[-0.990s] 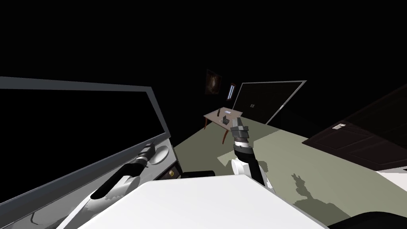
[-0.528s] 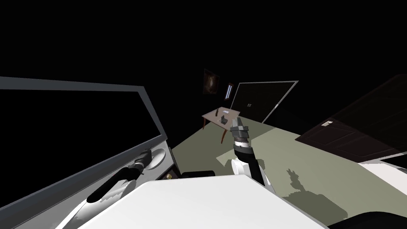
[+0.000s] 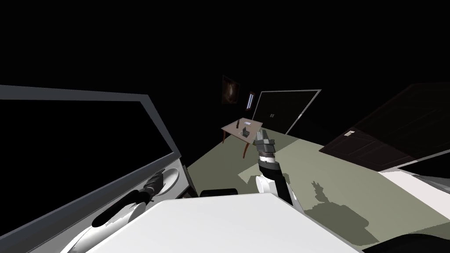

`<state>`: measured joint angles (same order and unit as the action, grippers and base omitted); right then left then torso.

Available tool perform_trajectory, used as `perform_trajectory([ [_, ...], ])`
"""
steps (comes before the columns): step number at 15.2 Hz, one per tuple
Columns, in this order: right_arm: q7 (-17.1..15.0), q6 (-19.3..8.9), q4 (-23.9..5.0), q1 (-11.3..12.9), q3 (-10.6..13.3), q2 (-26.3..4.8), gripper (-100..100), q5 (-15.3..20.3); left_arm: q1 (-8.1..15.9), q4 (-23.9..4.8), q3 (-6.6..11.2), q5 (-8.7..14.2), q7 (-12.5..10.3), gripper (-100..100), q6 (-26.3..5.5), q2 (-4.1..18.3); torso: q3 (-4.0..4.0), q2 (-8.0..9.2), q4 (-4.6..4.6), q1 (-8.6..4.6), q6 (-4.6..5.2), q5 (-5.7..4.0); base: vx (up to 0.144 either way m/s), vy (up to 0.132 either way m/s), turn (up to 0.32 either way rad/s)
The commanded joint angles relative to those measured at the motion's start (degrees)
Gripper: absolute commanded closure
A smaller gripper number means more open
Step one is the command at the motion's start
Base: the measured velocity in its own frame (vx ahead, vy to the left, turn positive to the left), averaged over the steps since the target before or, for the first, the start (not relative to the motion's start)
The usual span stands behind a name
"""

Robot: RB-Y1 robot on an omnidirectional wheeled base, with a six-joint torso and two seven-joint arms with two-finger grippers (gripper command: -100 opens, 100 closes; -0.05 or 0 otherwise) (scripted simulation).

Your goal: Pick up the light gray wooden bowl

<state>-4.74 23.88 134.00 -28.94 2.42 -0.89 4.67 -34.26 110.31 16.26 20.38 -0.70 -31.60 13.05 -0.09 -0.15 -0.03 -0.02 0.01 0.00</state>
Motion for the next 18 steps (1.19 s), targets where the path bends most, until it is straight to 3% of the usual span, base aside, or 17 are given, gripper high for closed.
perform_trajectory([
  [1,0.0,0.0,0.0,0.0,0.0,0.0,0,0.0,-0.6,-0.1,0.71,0.5,-0.2,-100,-2.7,-0.4,0.0,0.0,0.0,0.0,0.0,0.0,0.043,0.005,-0.093],
  [2,0.0,0.0,0.0,0.0,0.0,0.0,0,0.0,-0.6,-0.1,0.71,0.5,-0.2,-100,-2.7,-0.4,0.0,0.0,0.0,0.01,-0.01,0.0,0.03,0.006,-0.029],
  [15,0.0,0.0,0.0,0.0,0.0,0.0,0,0.0,-2.0,-7.1,6.37,5.1,-1.0,-100,-18.1,-2.9,-0.02,-0.03,-0.01,0.07,-0.02,0.01,0.049,0.018,-0.086],
  [18,0.0,0.0,0.0,0.0,0.0,0.0,0,0.0,-2.2,-7.9,7.01,5.6,-1.1,-100,-20.0,-3.2,0.0,0.0,0.0,0.1,-0.02,0.01,0.04,0.032,-0.058],
])
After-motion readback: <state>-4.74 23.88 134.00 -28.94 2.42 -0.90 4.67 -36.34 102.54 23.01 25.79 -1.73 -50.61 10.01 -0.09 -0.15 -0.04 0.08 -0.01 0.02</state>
